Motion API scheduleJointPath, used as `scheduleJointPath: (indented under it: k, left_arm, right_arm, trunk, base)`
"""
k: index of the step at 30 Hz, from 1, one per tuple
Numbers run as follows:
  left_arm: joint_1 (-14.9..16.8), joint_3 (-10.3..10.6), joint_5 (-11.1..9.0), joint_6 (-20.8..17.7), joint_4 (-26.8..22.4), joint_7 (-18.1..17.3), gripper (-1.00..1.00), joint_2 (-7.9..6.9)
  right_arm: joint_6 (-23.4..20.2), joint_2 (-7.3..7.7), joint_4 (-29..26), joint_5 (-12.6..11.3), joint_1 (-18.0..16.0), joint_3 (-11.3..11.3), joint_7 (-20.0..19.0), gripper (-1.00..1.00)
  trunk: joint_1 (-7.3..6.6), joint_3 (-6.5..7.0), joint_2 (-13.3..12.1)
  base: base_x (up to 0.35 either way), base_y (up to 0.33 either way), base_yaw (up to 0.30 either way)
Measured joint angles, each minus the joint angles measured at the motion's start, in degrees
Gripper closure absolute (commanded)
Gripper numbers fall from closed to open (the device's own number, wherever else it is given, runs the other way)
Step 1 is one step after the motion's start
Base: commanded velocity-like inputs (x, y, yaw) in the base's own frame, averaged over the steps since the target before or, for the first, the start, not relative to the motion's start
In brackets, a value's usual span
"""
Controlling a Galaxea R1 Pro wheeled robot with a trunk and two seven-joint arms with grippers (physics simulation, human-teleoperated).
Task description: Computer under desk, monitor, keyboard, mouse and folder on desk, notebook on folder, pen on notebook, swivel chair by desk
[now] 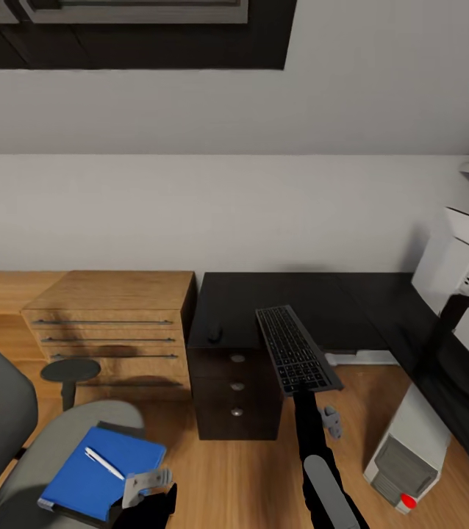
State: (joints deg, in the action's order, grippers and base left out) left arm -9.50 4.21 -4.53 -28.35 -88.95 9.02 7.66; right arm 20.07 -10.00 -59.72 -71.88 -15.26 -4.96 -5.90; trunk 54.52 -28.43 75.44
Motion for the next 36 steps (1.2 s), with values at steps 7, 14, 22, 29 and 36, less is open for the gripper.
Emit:
scheduleJointPath:
  k: [7,14,22,29,36]
  left_arm:
    - [0.0,2.2,0.1,0.0,0.3,0.1,-1.00,0.00]
    - [0.0,2.4,0.1,0.0,0.3,0.1,-1.00,-0.08]
    - [0.0,2.4,0.0,0.0,0.3,0.1,-1.00,-0.03]
    - [0.0,2.4,0.0,0.0,0.3,0.1,-1.00,-0.06]
    - [0.0,2.4,0.0,0.0,0.3,0.1,-1.00,-0.05]
  right_arm:
    - [0.0,0.00,0.0,0.0,0.1,-0.1,-0.2,1.00]
    - [0.0,0.00,0.0,0.0,0.1,-0.1,-0.1,1.00]
    - [0.0,0.00,0.0,0.0,0.1,-0.1,-0.1,1.00]
    - [0.0,0.00,0.9,0.9,0.1,-0.2,-0.2,1.00]
    - [0.0,0.00,1.8,1.1,0.1,-0.2,-1.6,1.00]
  trunk:
    - [0.01,0.00,0.0]
    - [0.01,0.00,0.0]
    - [0.00,0.00,0.0]
    - [0.02,0.01,0.0]
    - [0.02,0.01,0.0]
  base:
    - [0.254,0.032,0.000]
    - [0.099,0.001,0.000]
    - [0.282,0.000,0.000]
    - [0.187,0.000,0.000]
    - [0.111,0.000,0.000]
